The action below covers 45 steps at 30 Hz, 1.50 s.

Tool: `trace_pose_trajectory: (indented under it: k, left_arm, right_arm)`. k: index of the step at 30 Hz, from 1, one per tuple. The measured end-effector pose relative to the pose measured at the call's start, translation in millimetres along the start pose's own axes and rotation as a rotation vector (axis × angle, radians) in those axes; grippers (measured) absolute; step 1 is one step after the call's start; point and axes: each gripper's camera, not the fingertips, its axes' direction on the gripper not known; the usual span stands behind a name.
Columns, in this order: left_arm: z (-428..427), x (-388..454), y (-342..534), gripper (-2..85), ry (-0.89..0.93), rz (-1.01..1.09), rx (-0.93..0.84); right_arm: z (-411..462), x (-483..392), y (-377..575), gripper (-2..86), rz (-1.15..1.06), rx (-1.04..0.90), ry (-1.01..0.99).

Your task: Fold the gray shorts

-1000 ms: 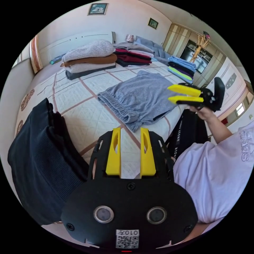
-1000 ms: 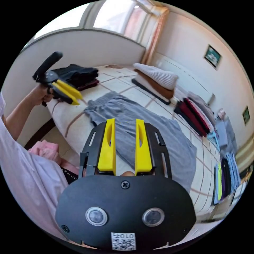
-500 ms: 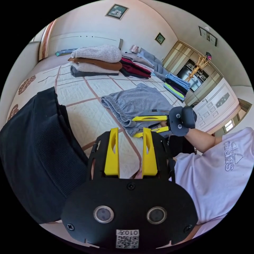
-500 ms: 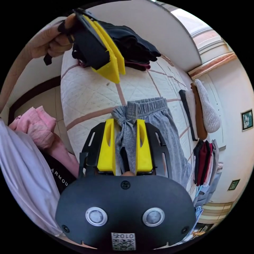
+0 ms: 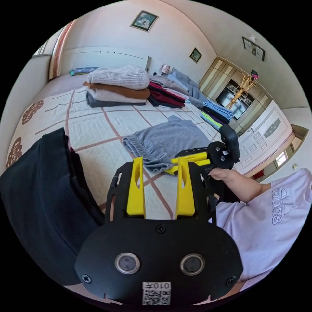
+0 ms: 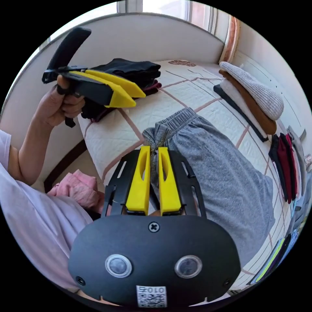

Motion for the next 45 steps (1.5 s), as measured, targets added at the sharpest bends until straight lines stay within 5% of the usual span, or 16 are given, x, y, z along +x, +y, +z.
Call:
trace_pose_trajectory:
  k: [7, 12, 17, 27, 31, 38, 45]
  left_arm:
    - [31, 53, -61, 14.8, 0.009, 0.178, 0.023]
    - [83, 94, -97, 14.8, 0.091, 0.274, -0.033]
    - [161, 146, -125, 15.0, 0.125, 0.385, -0.161]
    - [259, 288, -121, 15.7, -0.103, 0.823, -0.254]
    - [291, 290, -123, 15.7, -0.102, 0.788, -0.308]
    - [301, 270, -152, 16.0, 0.034, 0.769, -0.385]
    - [268, 172, -258, 16.7, 0.029, 0.473, -0.172]
  right_arm:
    - [-106, 140, 98, 5.0, 0.467, 0.386, -0.192]
    - [-169, 220, 289, 5.2, 0.95, 0.732, -0.121]
    - [-124, 267, 407, 5.3, 1.324, 0.658, -0.147]
    - [-126, 300, 427, 5.4, 1.324, 0.719, -0.278]
    - [-159, 302, 398, 5.3, 1.098, 0.69, -0.194]
    - [-123, 305, 447, 6.3, 1.26, 0.542, -0.237]
    - [-166, 241, 406, 7.8, 1.089, 0.464, 0.05]
